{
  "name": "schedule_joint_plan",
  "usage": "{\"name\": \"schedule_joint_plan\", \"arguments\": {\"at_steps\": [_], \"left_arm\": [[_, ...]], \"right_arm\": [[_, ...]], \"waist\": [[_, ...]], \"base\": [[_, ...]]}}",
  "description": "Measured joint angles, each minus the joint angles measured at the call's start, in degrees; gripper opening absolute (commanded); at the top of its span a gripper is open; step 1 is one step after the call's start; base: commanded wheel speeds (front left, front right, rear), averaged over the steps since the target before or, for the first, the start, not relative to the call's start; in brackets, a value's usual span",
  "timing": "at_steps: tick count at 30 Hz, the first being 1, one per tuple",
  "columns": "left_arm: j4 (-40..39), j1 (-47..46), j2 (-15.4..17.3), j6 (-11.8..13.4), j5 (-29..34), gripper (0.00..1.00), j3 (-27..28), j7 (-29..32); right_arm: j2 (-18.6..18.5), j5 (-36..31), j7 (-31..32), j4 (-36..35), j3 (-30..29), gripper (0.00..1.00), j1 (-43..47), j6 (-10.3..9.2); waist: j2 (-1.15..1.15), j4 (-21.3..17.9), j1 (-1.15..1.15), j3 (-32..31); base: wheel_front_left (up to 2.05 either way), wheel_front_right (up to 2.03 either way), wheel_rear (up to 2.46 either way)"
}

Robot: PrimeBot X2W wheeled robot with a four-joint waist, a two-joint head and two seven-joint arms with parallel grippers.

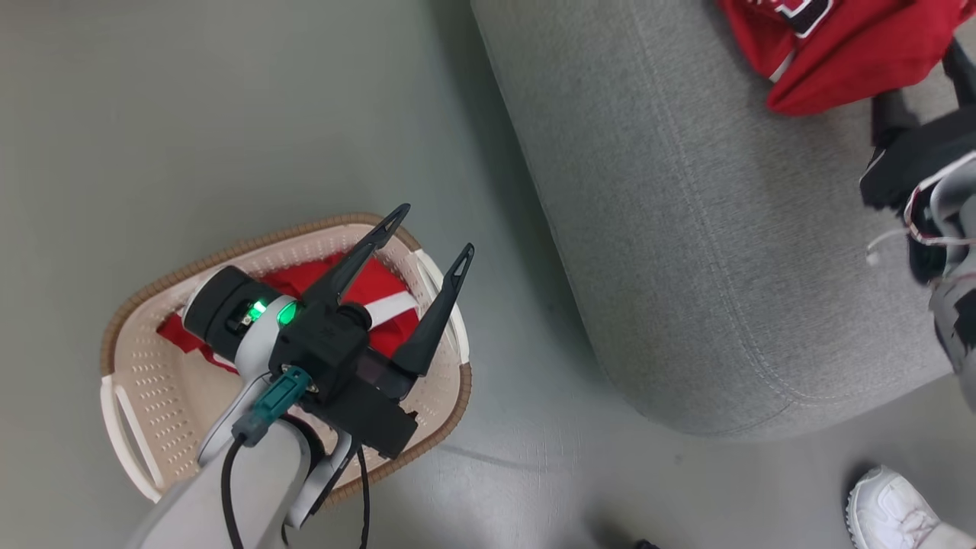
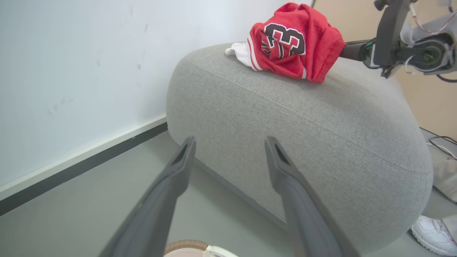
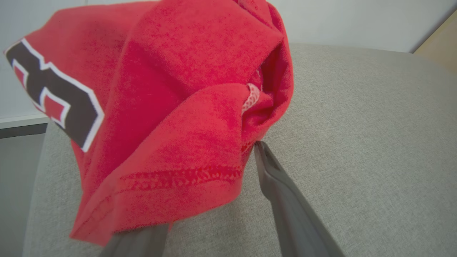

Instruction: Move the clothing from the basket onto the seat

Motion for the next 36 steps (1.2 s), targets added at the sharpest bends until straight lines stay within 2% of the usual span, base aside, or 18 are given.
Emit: {"name": "schedule_joint_plan", "arguments": {"at_steps": [10, 22, 29, 36], "left_arm": [[3.7, 2.5, -1.7, 0.2, -1.6, 1.00, 0.4, -3.1], [8.0, 6.1, -4.9, 1.5, -5.2, 1.00, 2.1, -6.9], [11.3, 8.6, -5.5, 2.7, -7.9, 1.00, 5.2, -7.9], [13.4, 13.2, -5.4, 4.4, -10.1, 1.00, 9.1, -8.9]], "right_arm": [[0.1, -3.2, 0.0, -5.3, 1.0, 1.00, 9.6, -0.31], [-0.7, -6.0, 0.0, -15.5, 0.6, 1.00, 18.2, -2.87], [1.1, -8.0, 0.0, -19.2, 2.1, 1.00, 19.0, -3.85], [3.8, -9.3, -0.3, -22.7, 3.6, 1.00, 23.7, -4.91]], "waist": [[0.00, 0.1, 0.00, -5.5], [-0.01, 1.1, -0.01, -14.4], [-0.01, 2.1, -0.01, -19.9], [-0.01, 3.9, -0.01, -25.2]], "base": [[0.00, 0.00, 0.00], [0.00, 0.00, 0.00], [0.00, 0.00, 0.00], [0.00, 0.00, 0.00]]}}
